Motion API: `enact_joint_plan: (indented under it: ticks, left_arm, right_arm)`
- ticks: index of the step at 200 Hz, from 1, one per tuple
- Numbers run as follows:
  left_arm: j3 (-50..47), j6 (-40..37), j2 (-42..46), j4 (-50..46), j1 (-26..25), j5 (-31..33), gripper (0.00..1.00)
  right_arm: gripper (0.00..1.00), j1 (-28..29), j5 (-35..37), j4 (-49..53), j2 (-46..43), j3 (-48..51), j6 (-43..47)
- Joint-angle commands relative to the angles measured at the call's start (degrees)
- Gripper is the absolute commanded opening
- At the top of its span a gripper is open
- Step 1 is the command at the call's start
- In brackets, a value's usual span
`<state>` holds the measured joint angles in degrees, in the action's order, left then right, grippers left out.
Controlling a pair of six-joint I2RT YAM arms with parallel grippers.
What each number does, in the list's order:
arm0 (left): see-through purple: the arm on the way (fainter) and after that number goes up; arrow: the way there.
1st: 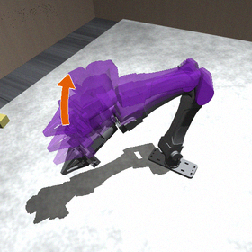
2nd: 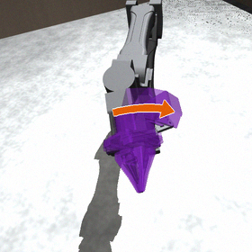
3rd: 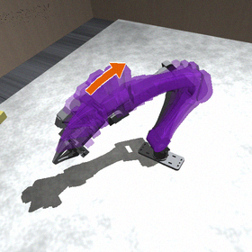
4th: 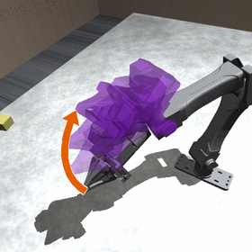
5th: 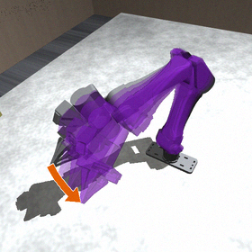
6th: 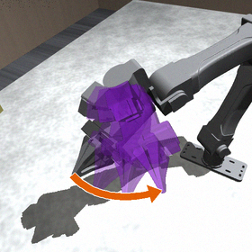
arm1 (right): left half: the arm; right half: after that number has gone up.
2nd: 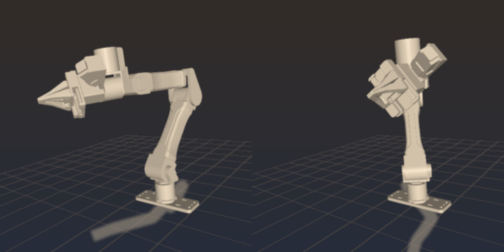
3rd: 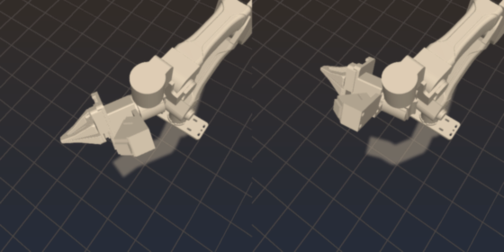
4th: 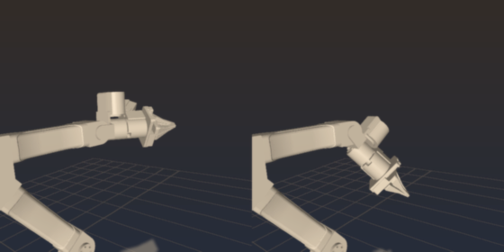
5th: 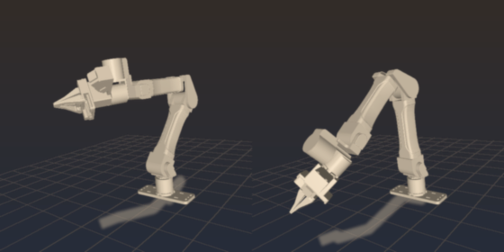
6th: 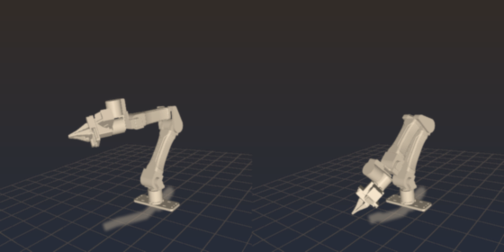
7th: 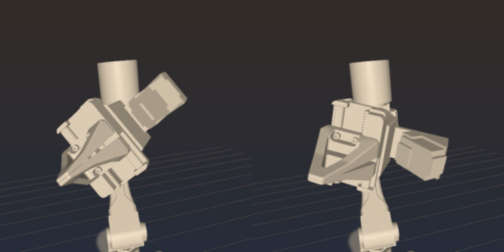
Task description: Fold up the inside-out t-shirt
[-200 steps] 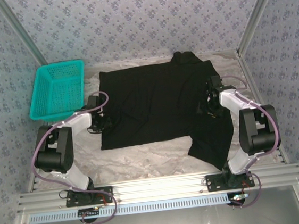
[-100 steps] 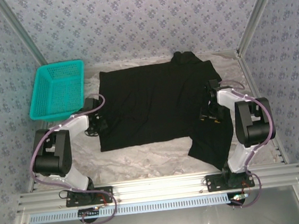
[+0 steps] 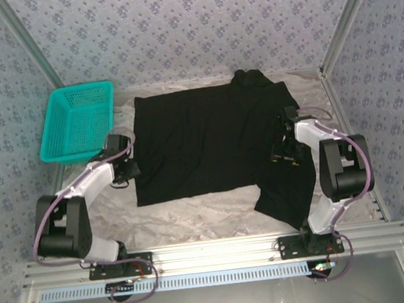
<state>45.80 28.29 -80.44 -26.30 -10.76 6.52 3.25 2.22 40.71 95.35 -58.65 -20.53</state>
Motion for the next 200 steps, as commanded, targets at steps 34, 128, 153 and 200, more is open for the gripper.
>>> enact_joint_plan:
  ticks: [34, 128, 153, 200]
  left_arm:
    - [-6.94, 4.89, 12.62, -8.33, -5.07, -7.17, 0.55]
    - [-5.3, 3.55, 11.03, -10.71, -8.22, -7.14, 0.57]
    - [-3.83, 2.91, 11.1, -11.09, -8.31, -6.98, 0.57]
    - [-3.09, 3.21, 11.1, -10.79, -8.75, -6.95, 0.58]
  right_arm:
    - [0.7, 0.9, 1.26, 15.71, -19.4, 7.52, -4.51]
    - [0.66, 38.97, 4.25, 24.72, -19.68, 14.96, -29.68]
    - [0.65, 42.26, 3.31, 26.02, -19.34, 16.46, -31.88]
    - [0.57, 39.33, -0.6, 24.7, -17.85, 19.5, -29.13]
